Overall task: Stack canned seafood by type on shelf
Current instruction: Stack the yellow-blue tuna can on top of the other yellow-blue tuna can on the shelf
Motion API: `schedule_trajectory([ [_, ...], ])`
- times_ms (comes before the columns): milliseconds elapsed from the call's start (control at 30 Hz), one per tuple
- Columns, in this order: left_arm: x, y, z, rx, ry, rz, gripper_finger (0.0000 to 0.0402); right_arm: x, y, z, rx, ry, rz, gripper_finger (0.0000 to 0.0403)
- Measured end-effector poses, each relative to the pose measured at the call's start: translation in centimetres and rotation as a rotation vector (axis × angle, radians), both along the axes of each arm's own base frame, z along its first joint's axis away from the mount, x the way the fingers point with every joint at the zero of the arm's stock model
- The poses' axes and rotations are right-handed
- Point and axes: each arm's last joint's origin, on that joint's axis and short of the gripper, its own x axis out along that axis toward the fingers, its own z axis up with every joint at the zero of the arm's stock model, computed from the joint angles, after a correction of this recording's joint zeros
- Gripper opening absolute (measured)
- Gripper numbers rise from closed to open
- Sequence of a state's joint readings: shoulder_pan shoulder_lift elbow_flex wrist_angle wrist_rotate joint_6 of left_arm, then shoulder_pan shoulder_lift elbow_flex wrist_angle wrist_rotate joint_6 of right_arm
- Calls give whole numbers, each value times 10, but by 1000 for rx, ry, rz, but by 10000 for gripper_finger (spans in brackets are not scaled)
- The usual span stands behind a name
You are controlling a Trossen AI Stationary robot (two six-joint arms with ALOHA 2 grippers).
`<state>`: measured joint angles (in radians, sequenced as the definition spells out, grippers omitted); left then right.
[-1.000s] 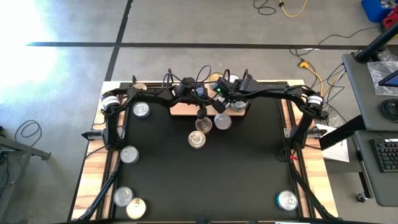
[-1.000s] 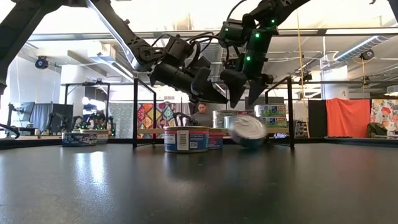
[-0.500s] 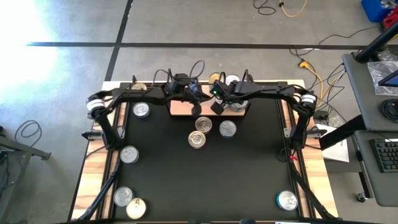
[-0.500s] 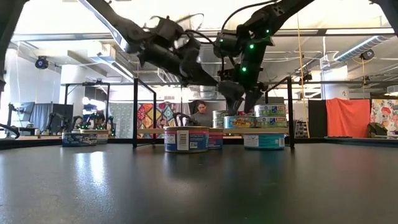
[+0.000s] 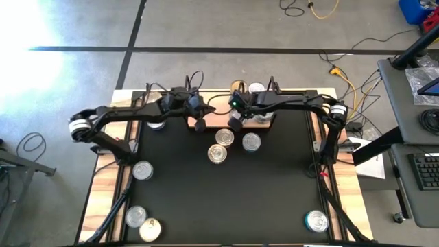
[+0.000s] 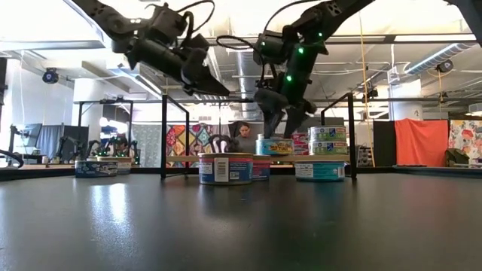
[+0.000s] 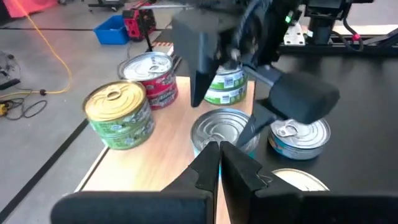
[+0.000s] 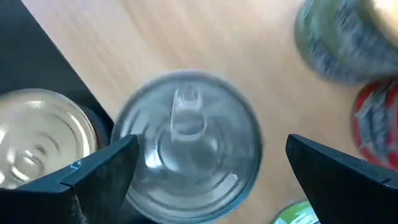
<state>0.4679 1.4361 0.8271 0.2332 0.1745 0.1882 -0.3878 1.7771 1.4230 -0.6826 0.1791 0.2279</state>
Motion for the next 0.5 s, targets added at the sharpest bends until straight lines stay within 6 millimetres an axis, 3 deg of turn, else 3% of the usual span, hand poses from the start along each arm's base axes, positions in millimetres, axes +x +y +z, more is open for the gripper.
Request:
schedule_trajectory([
  [133,-11,-5,1,-8,-15,12,0,6,-12,27,-107,-56,-56,400],
  [267,-16,-8,6,-15,-46,22,0,-2,-44,44,-265,-65,-268,400],
  [400,-16,-8,7,-23,-54,26,0,-18,-81,40,-184,-152,-540,400],
  [500,-16,-8,7,-34,-55,30,0,-27,-98,33,-87,-219,-681,400],
])
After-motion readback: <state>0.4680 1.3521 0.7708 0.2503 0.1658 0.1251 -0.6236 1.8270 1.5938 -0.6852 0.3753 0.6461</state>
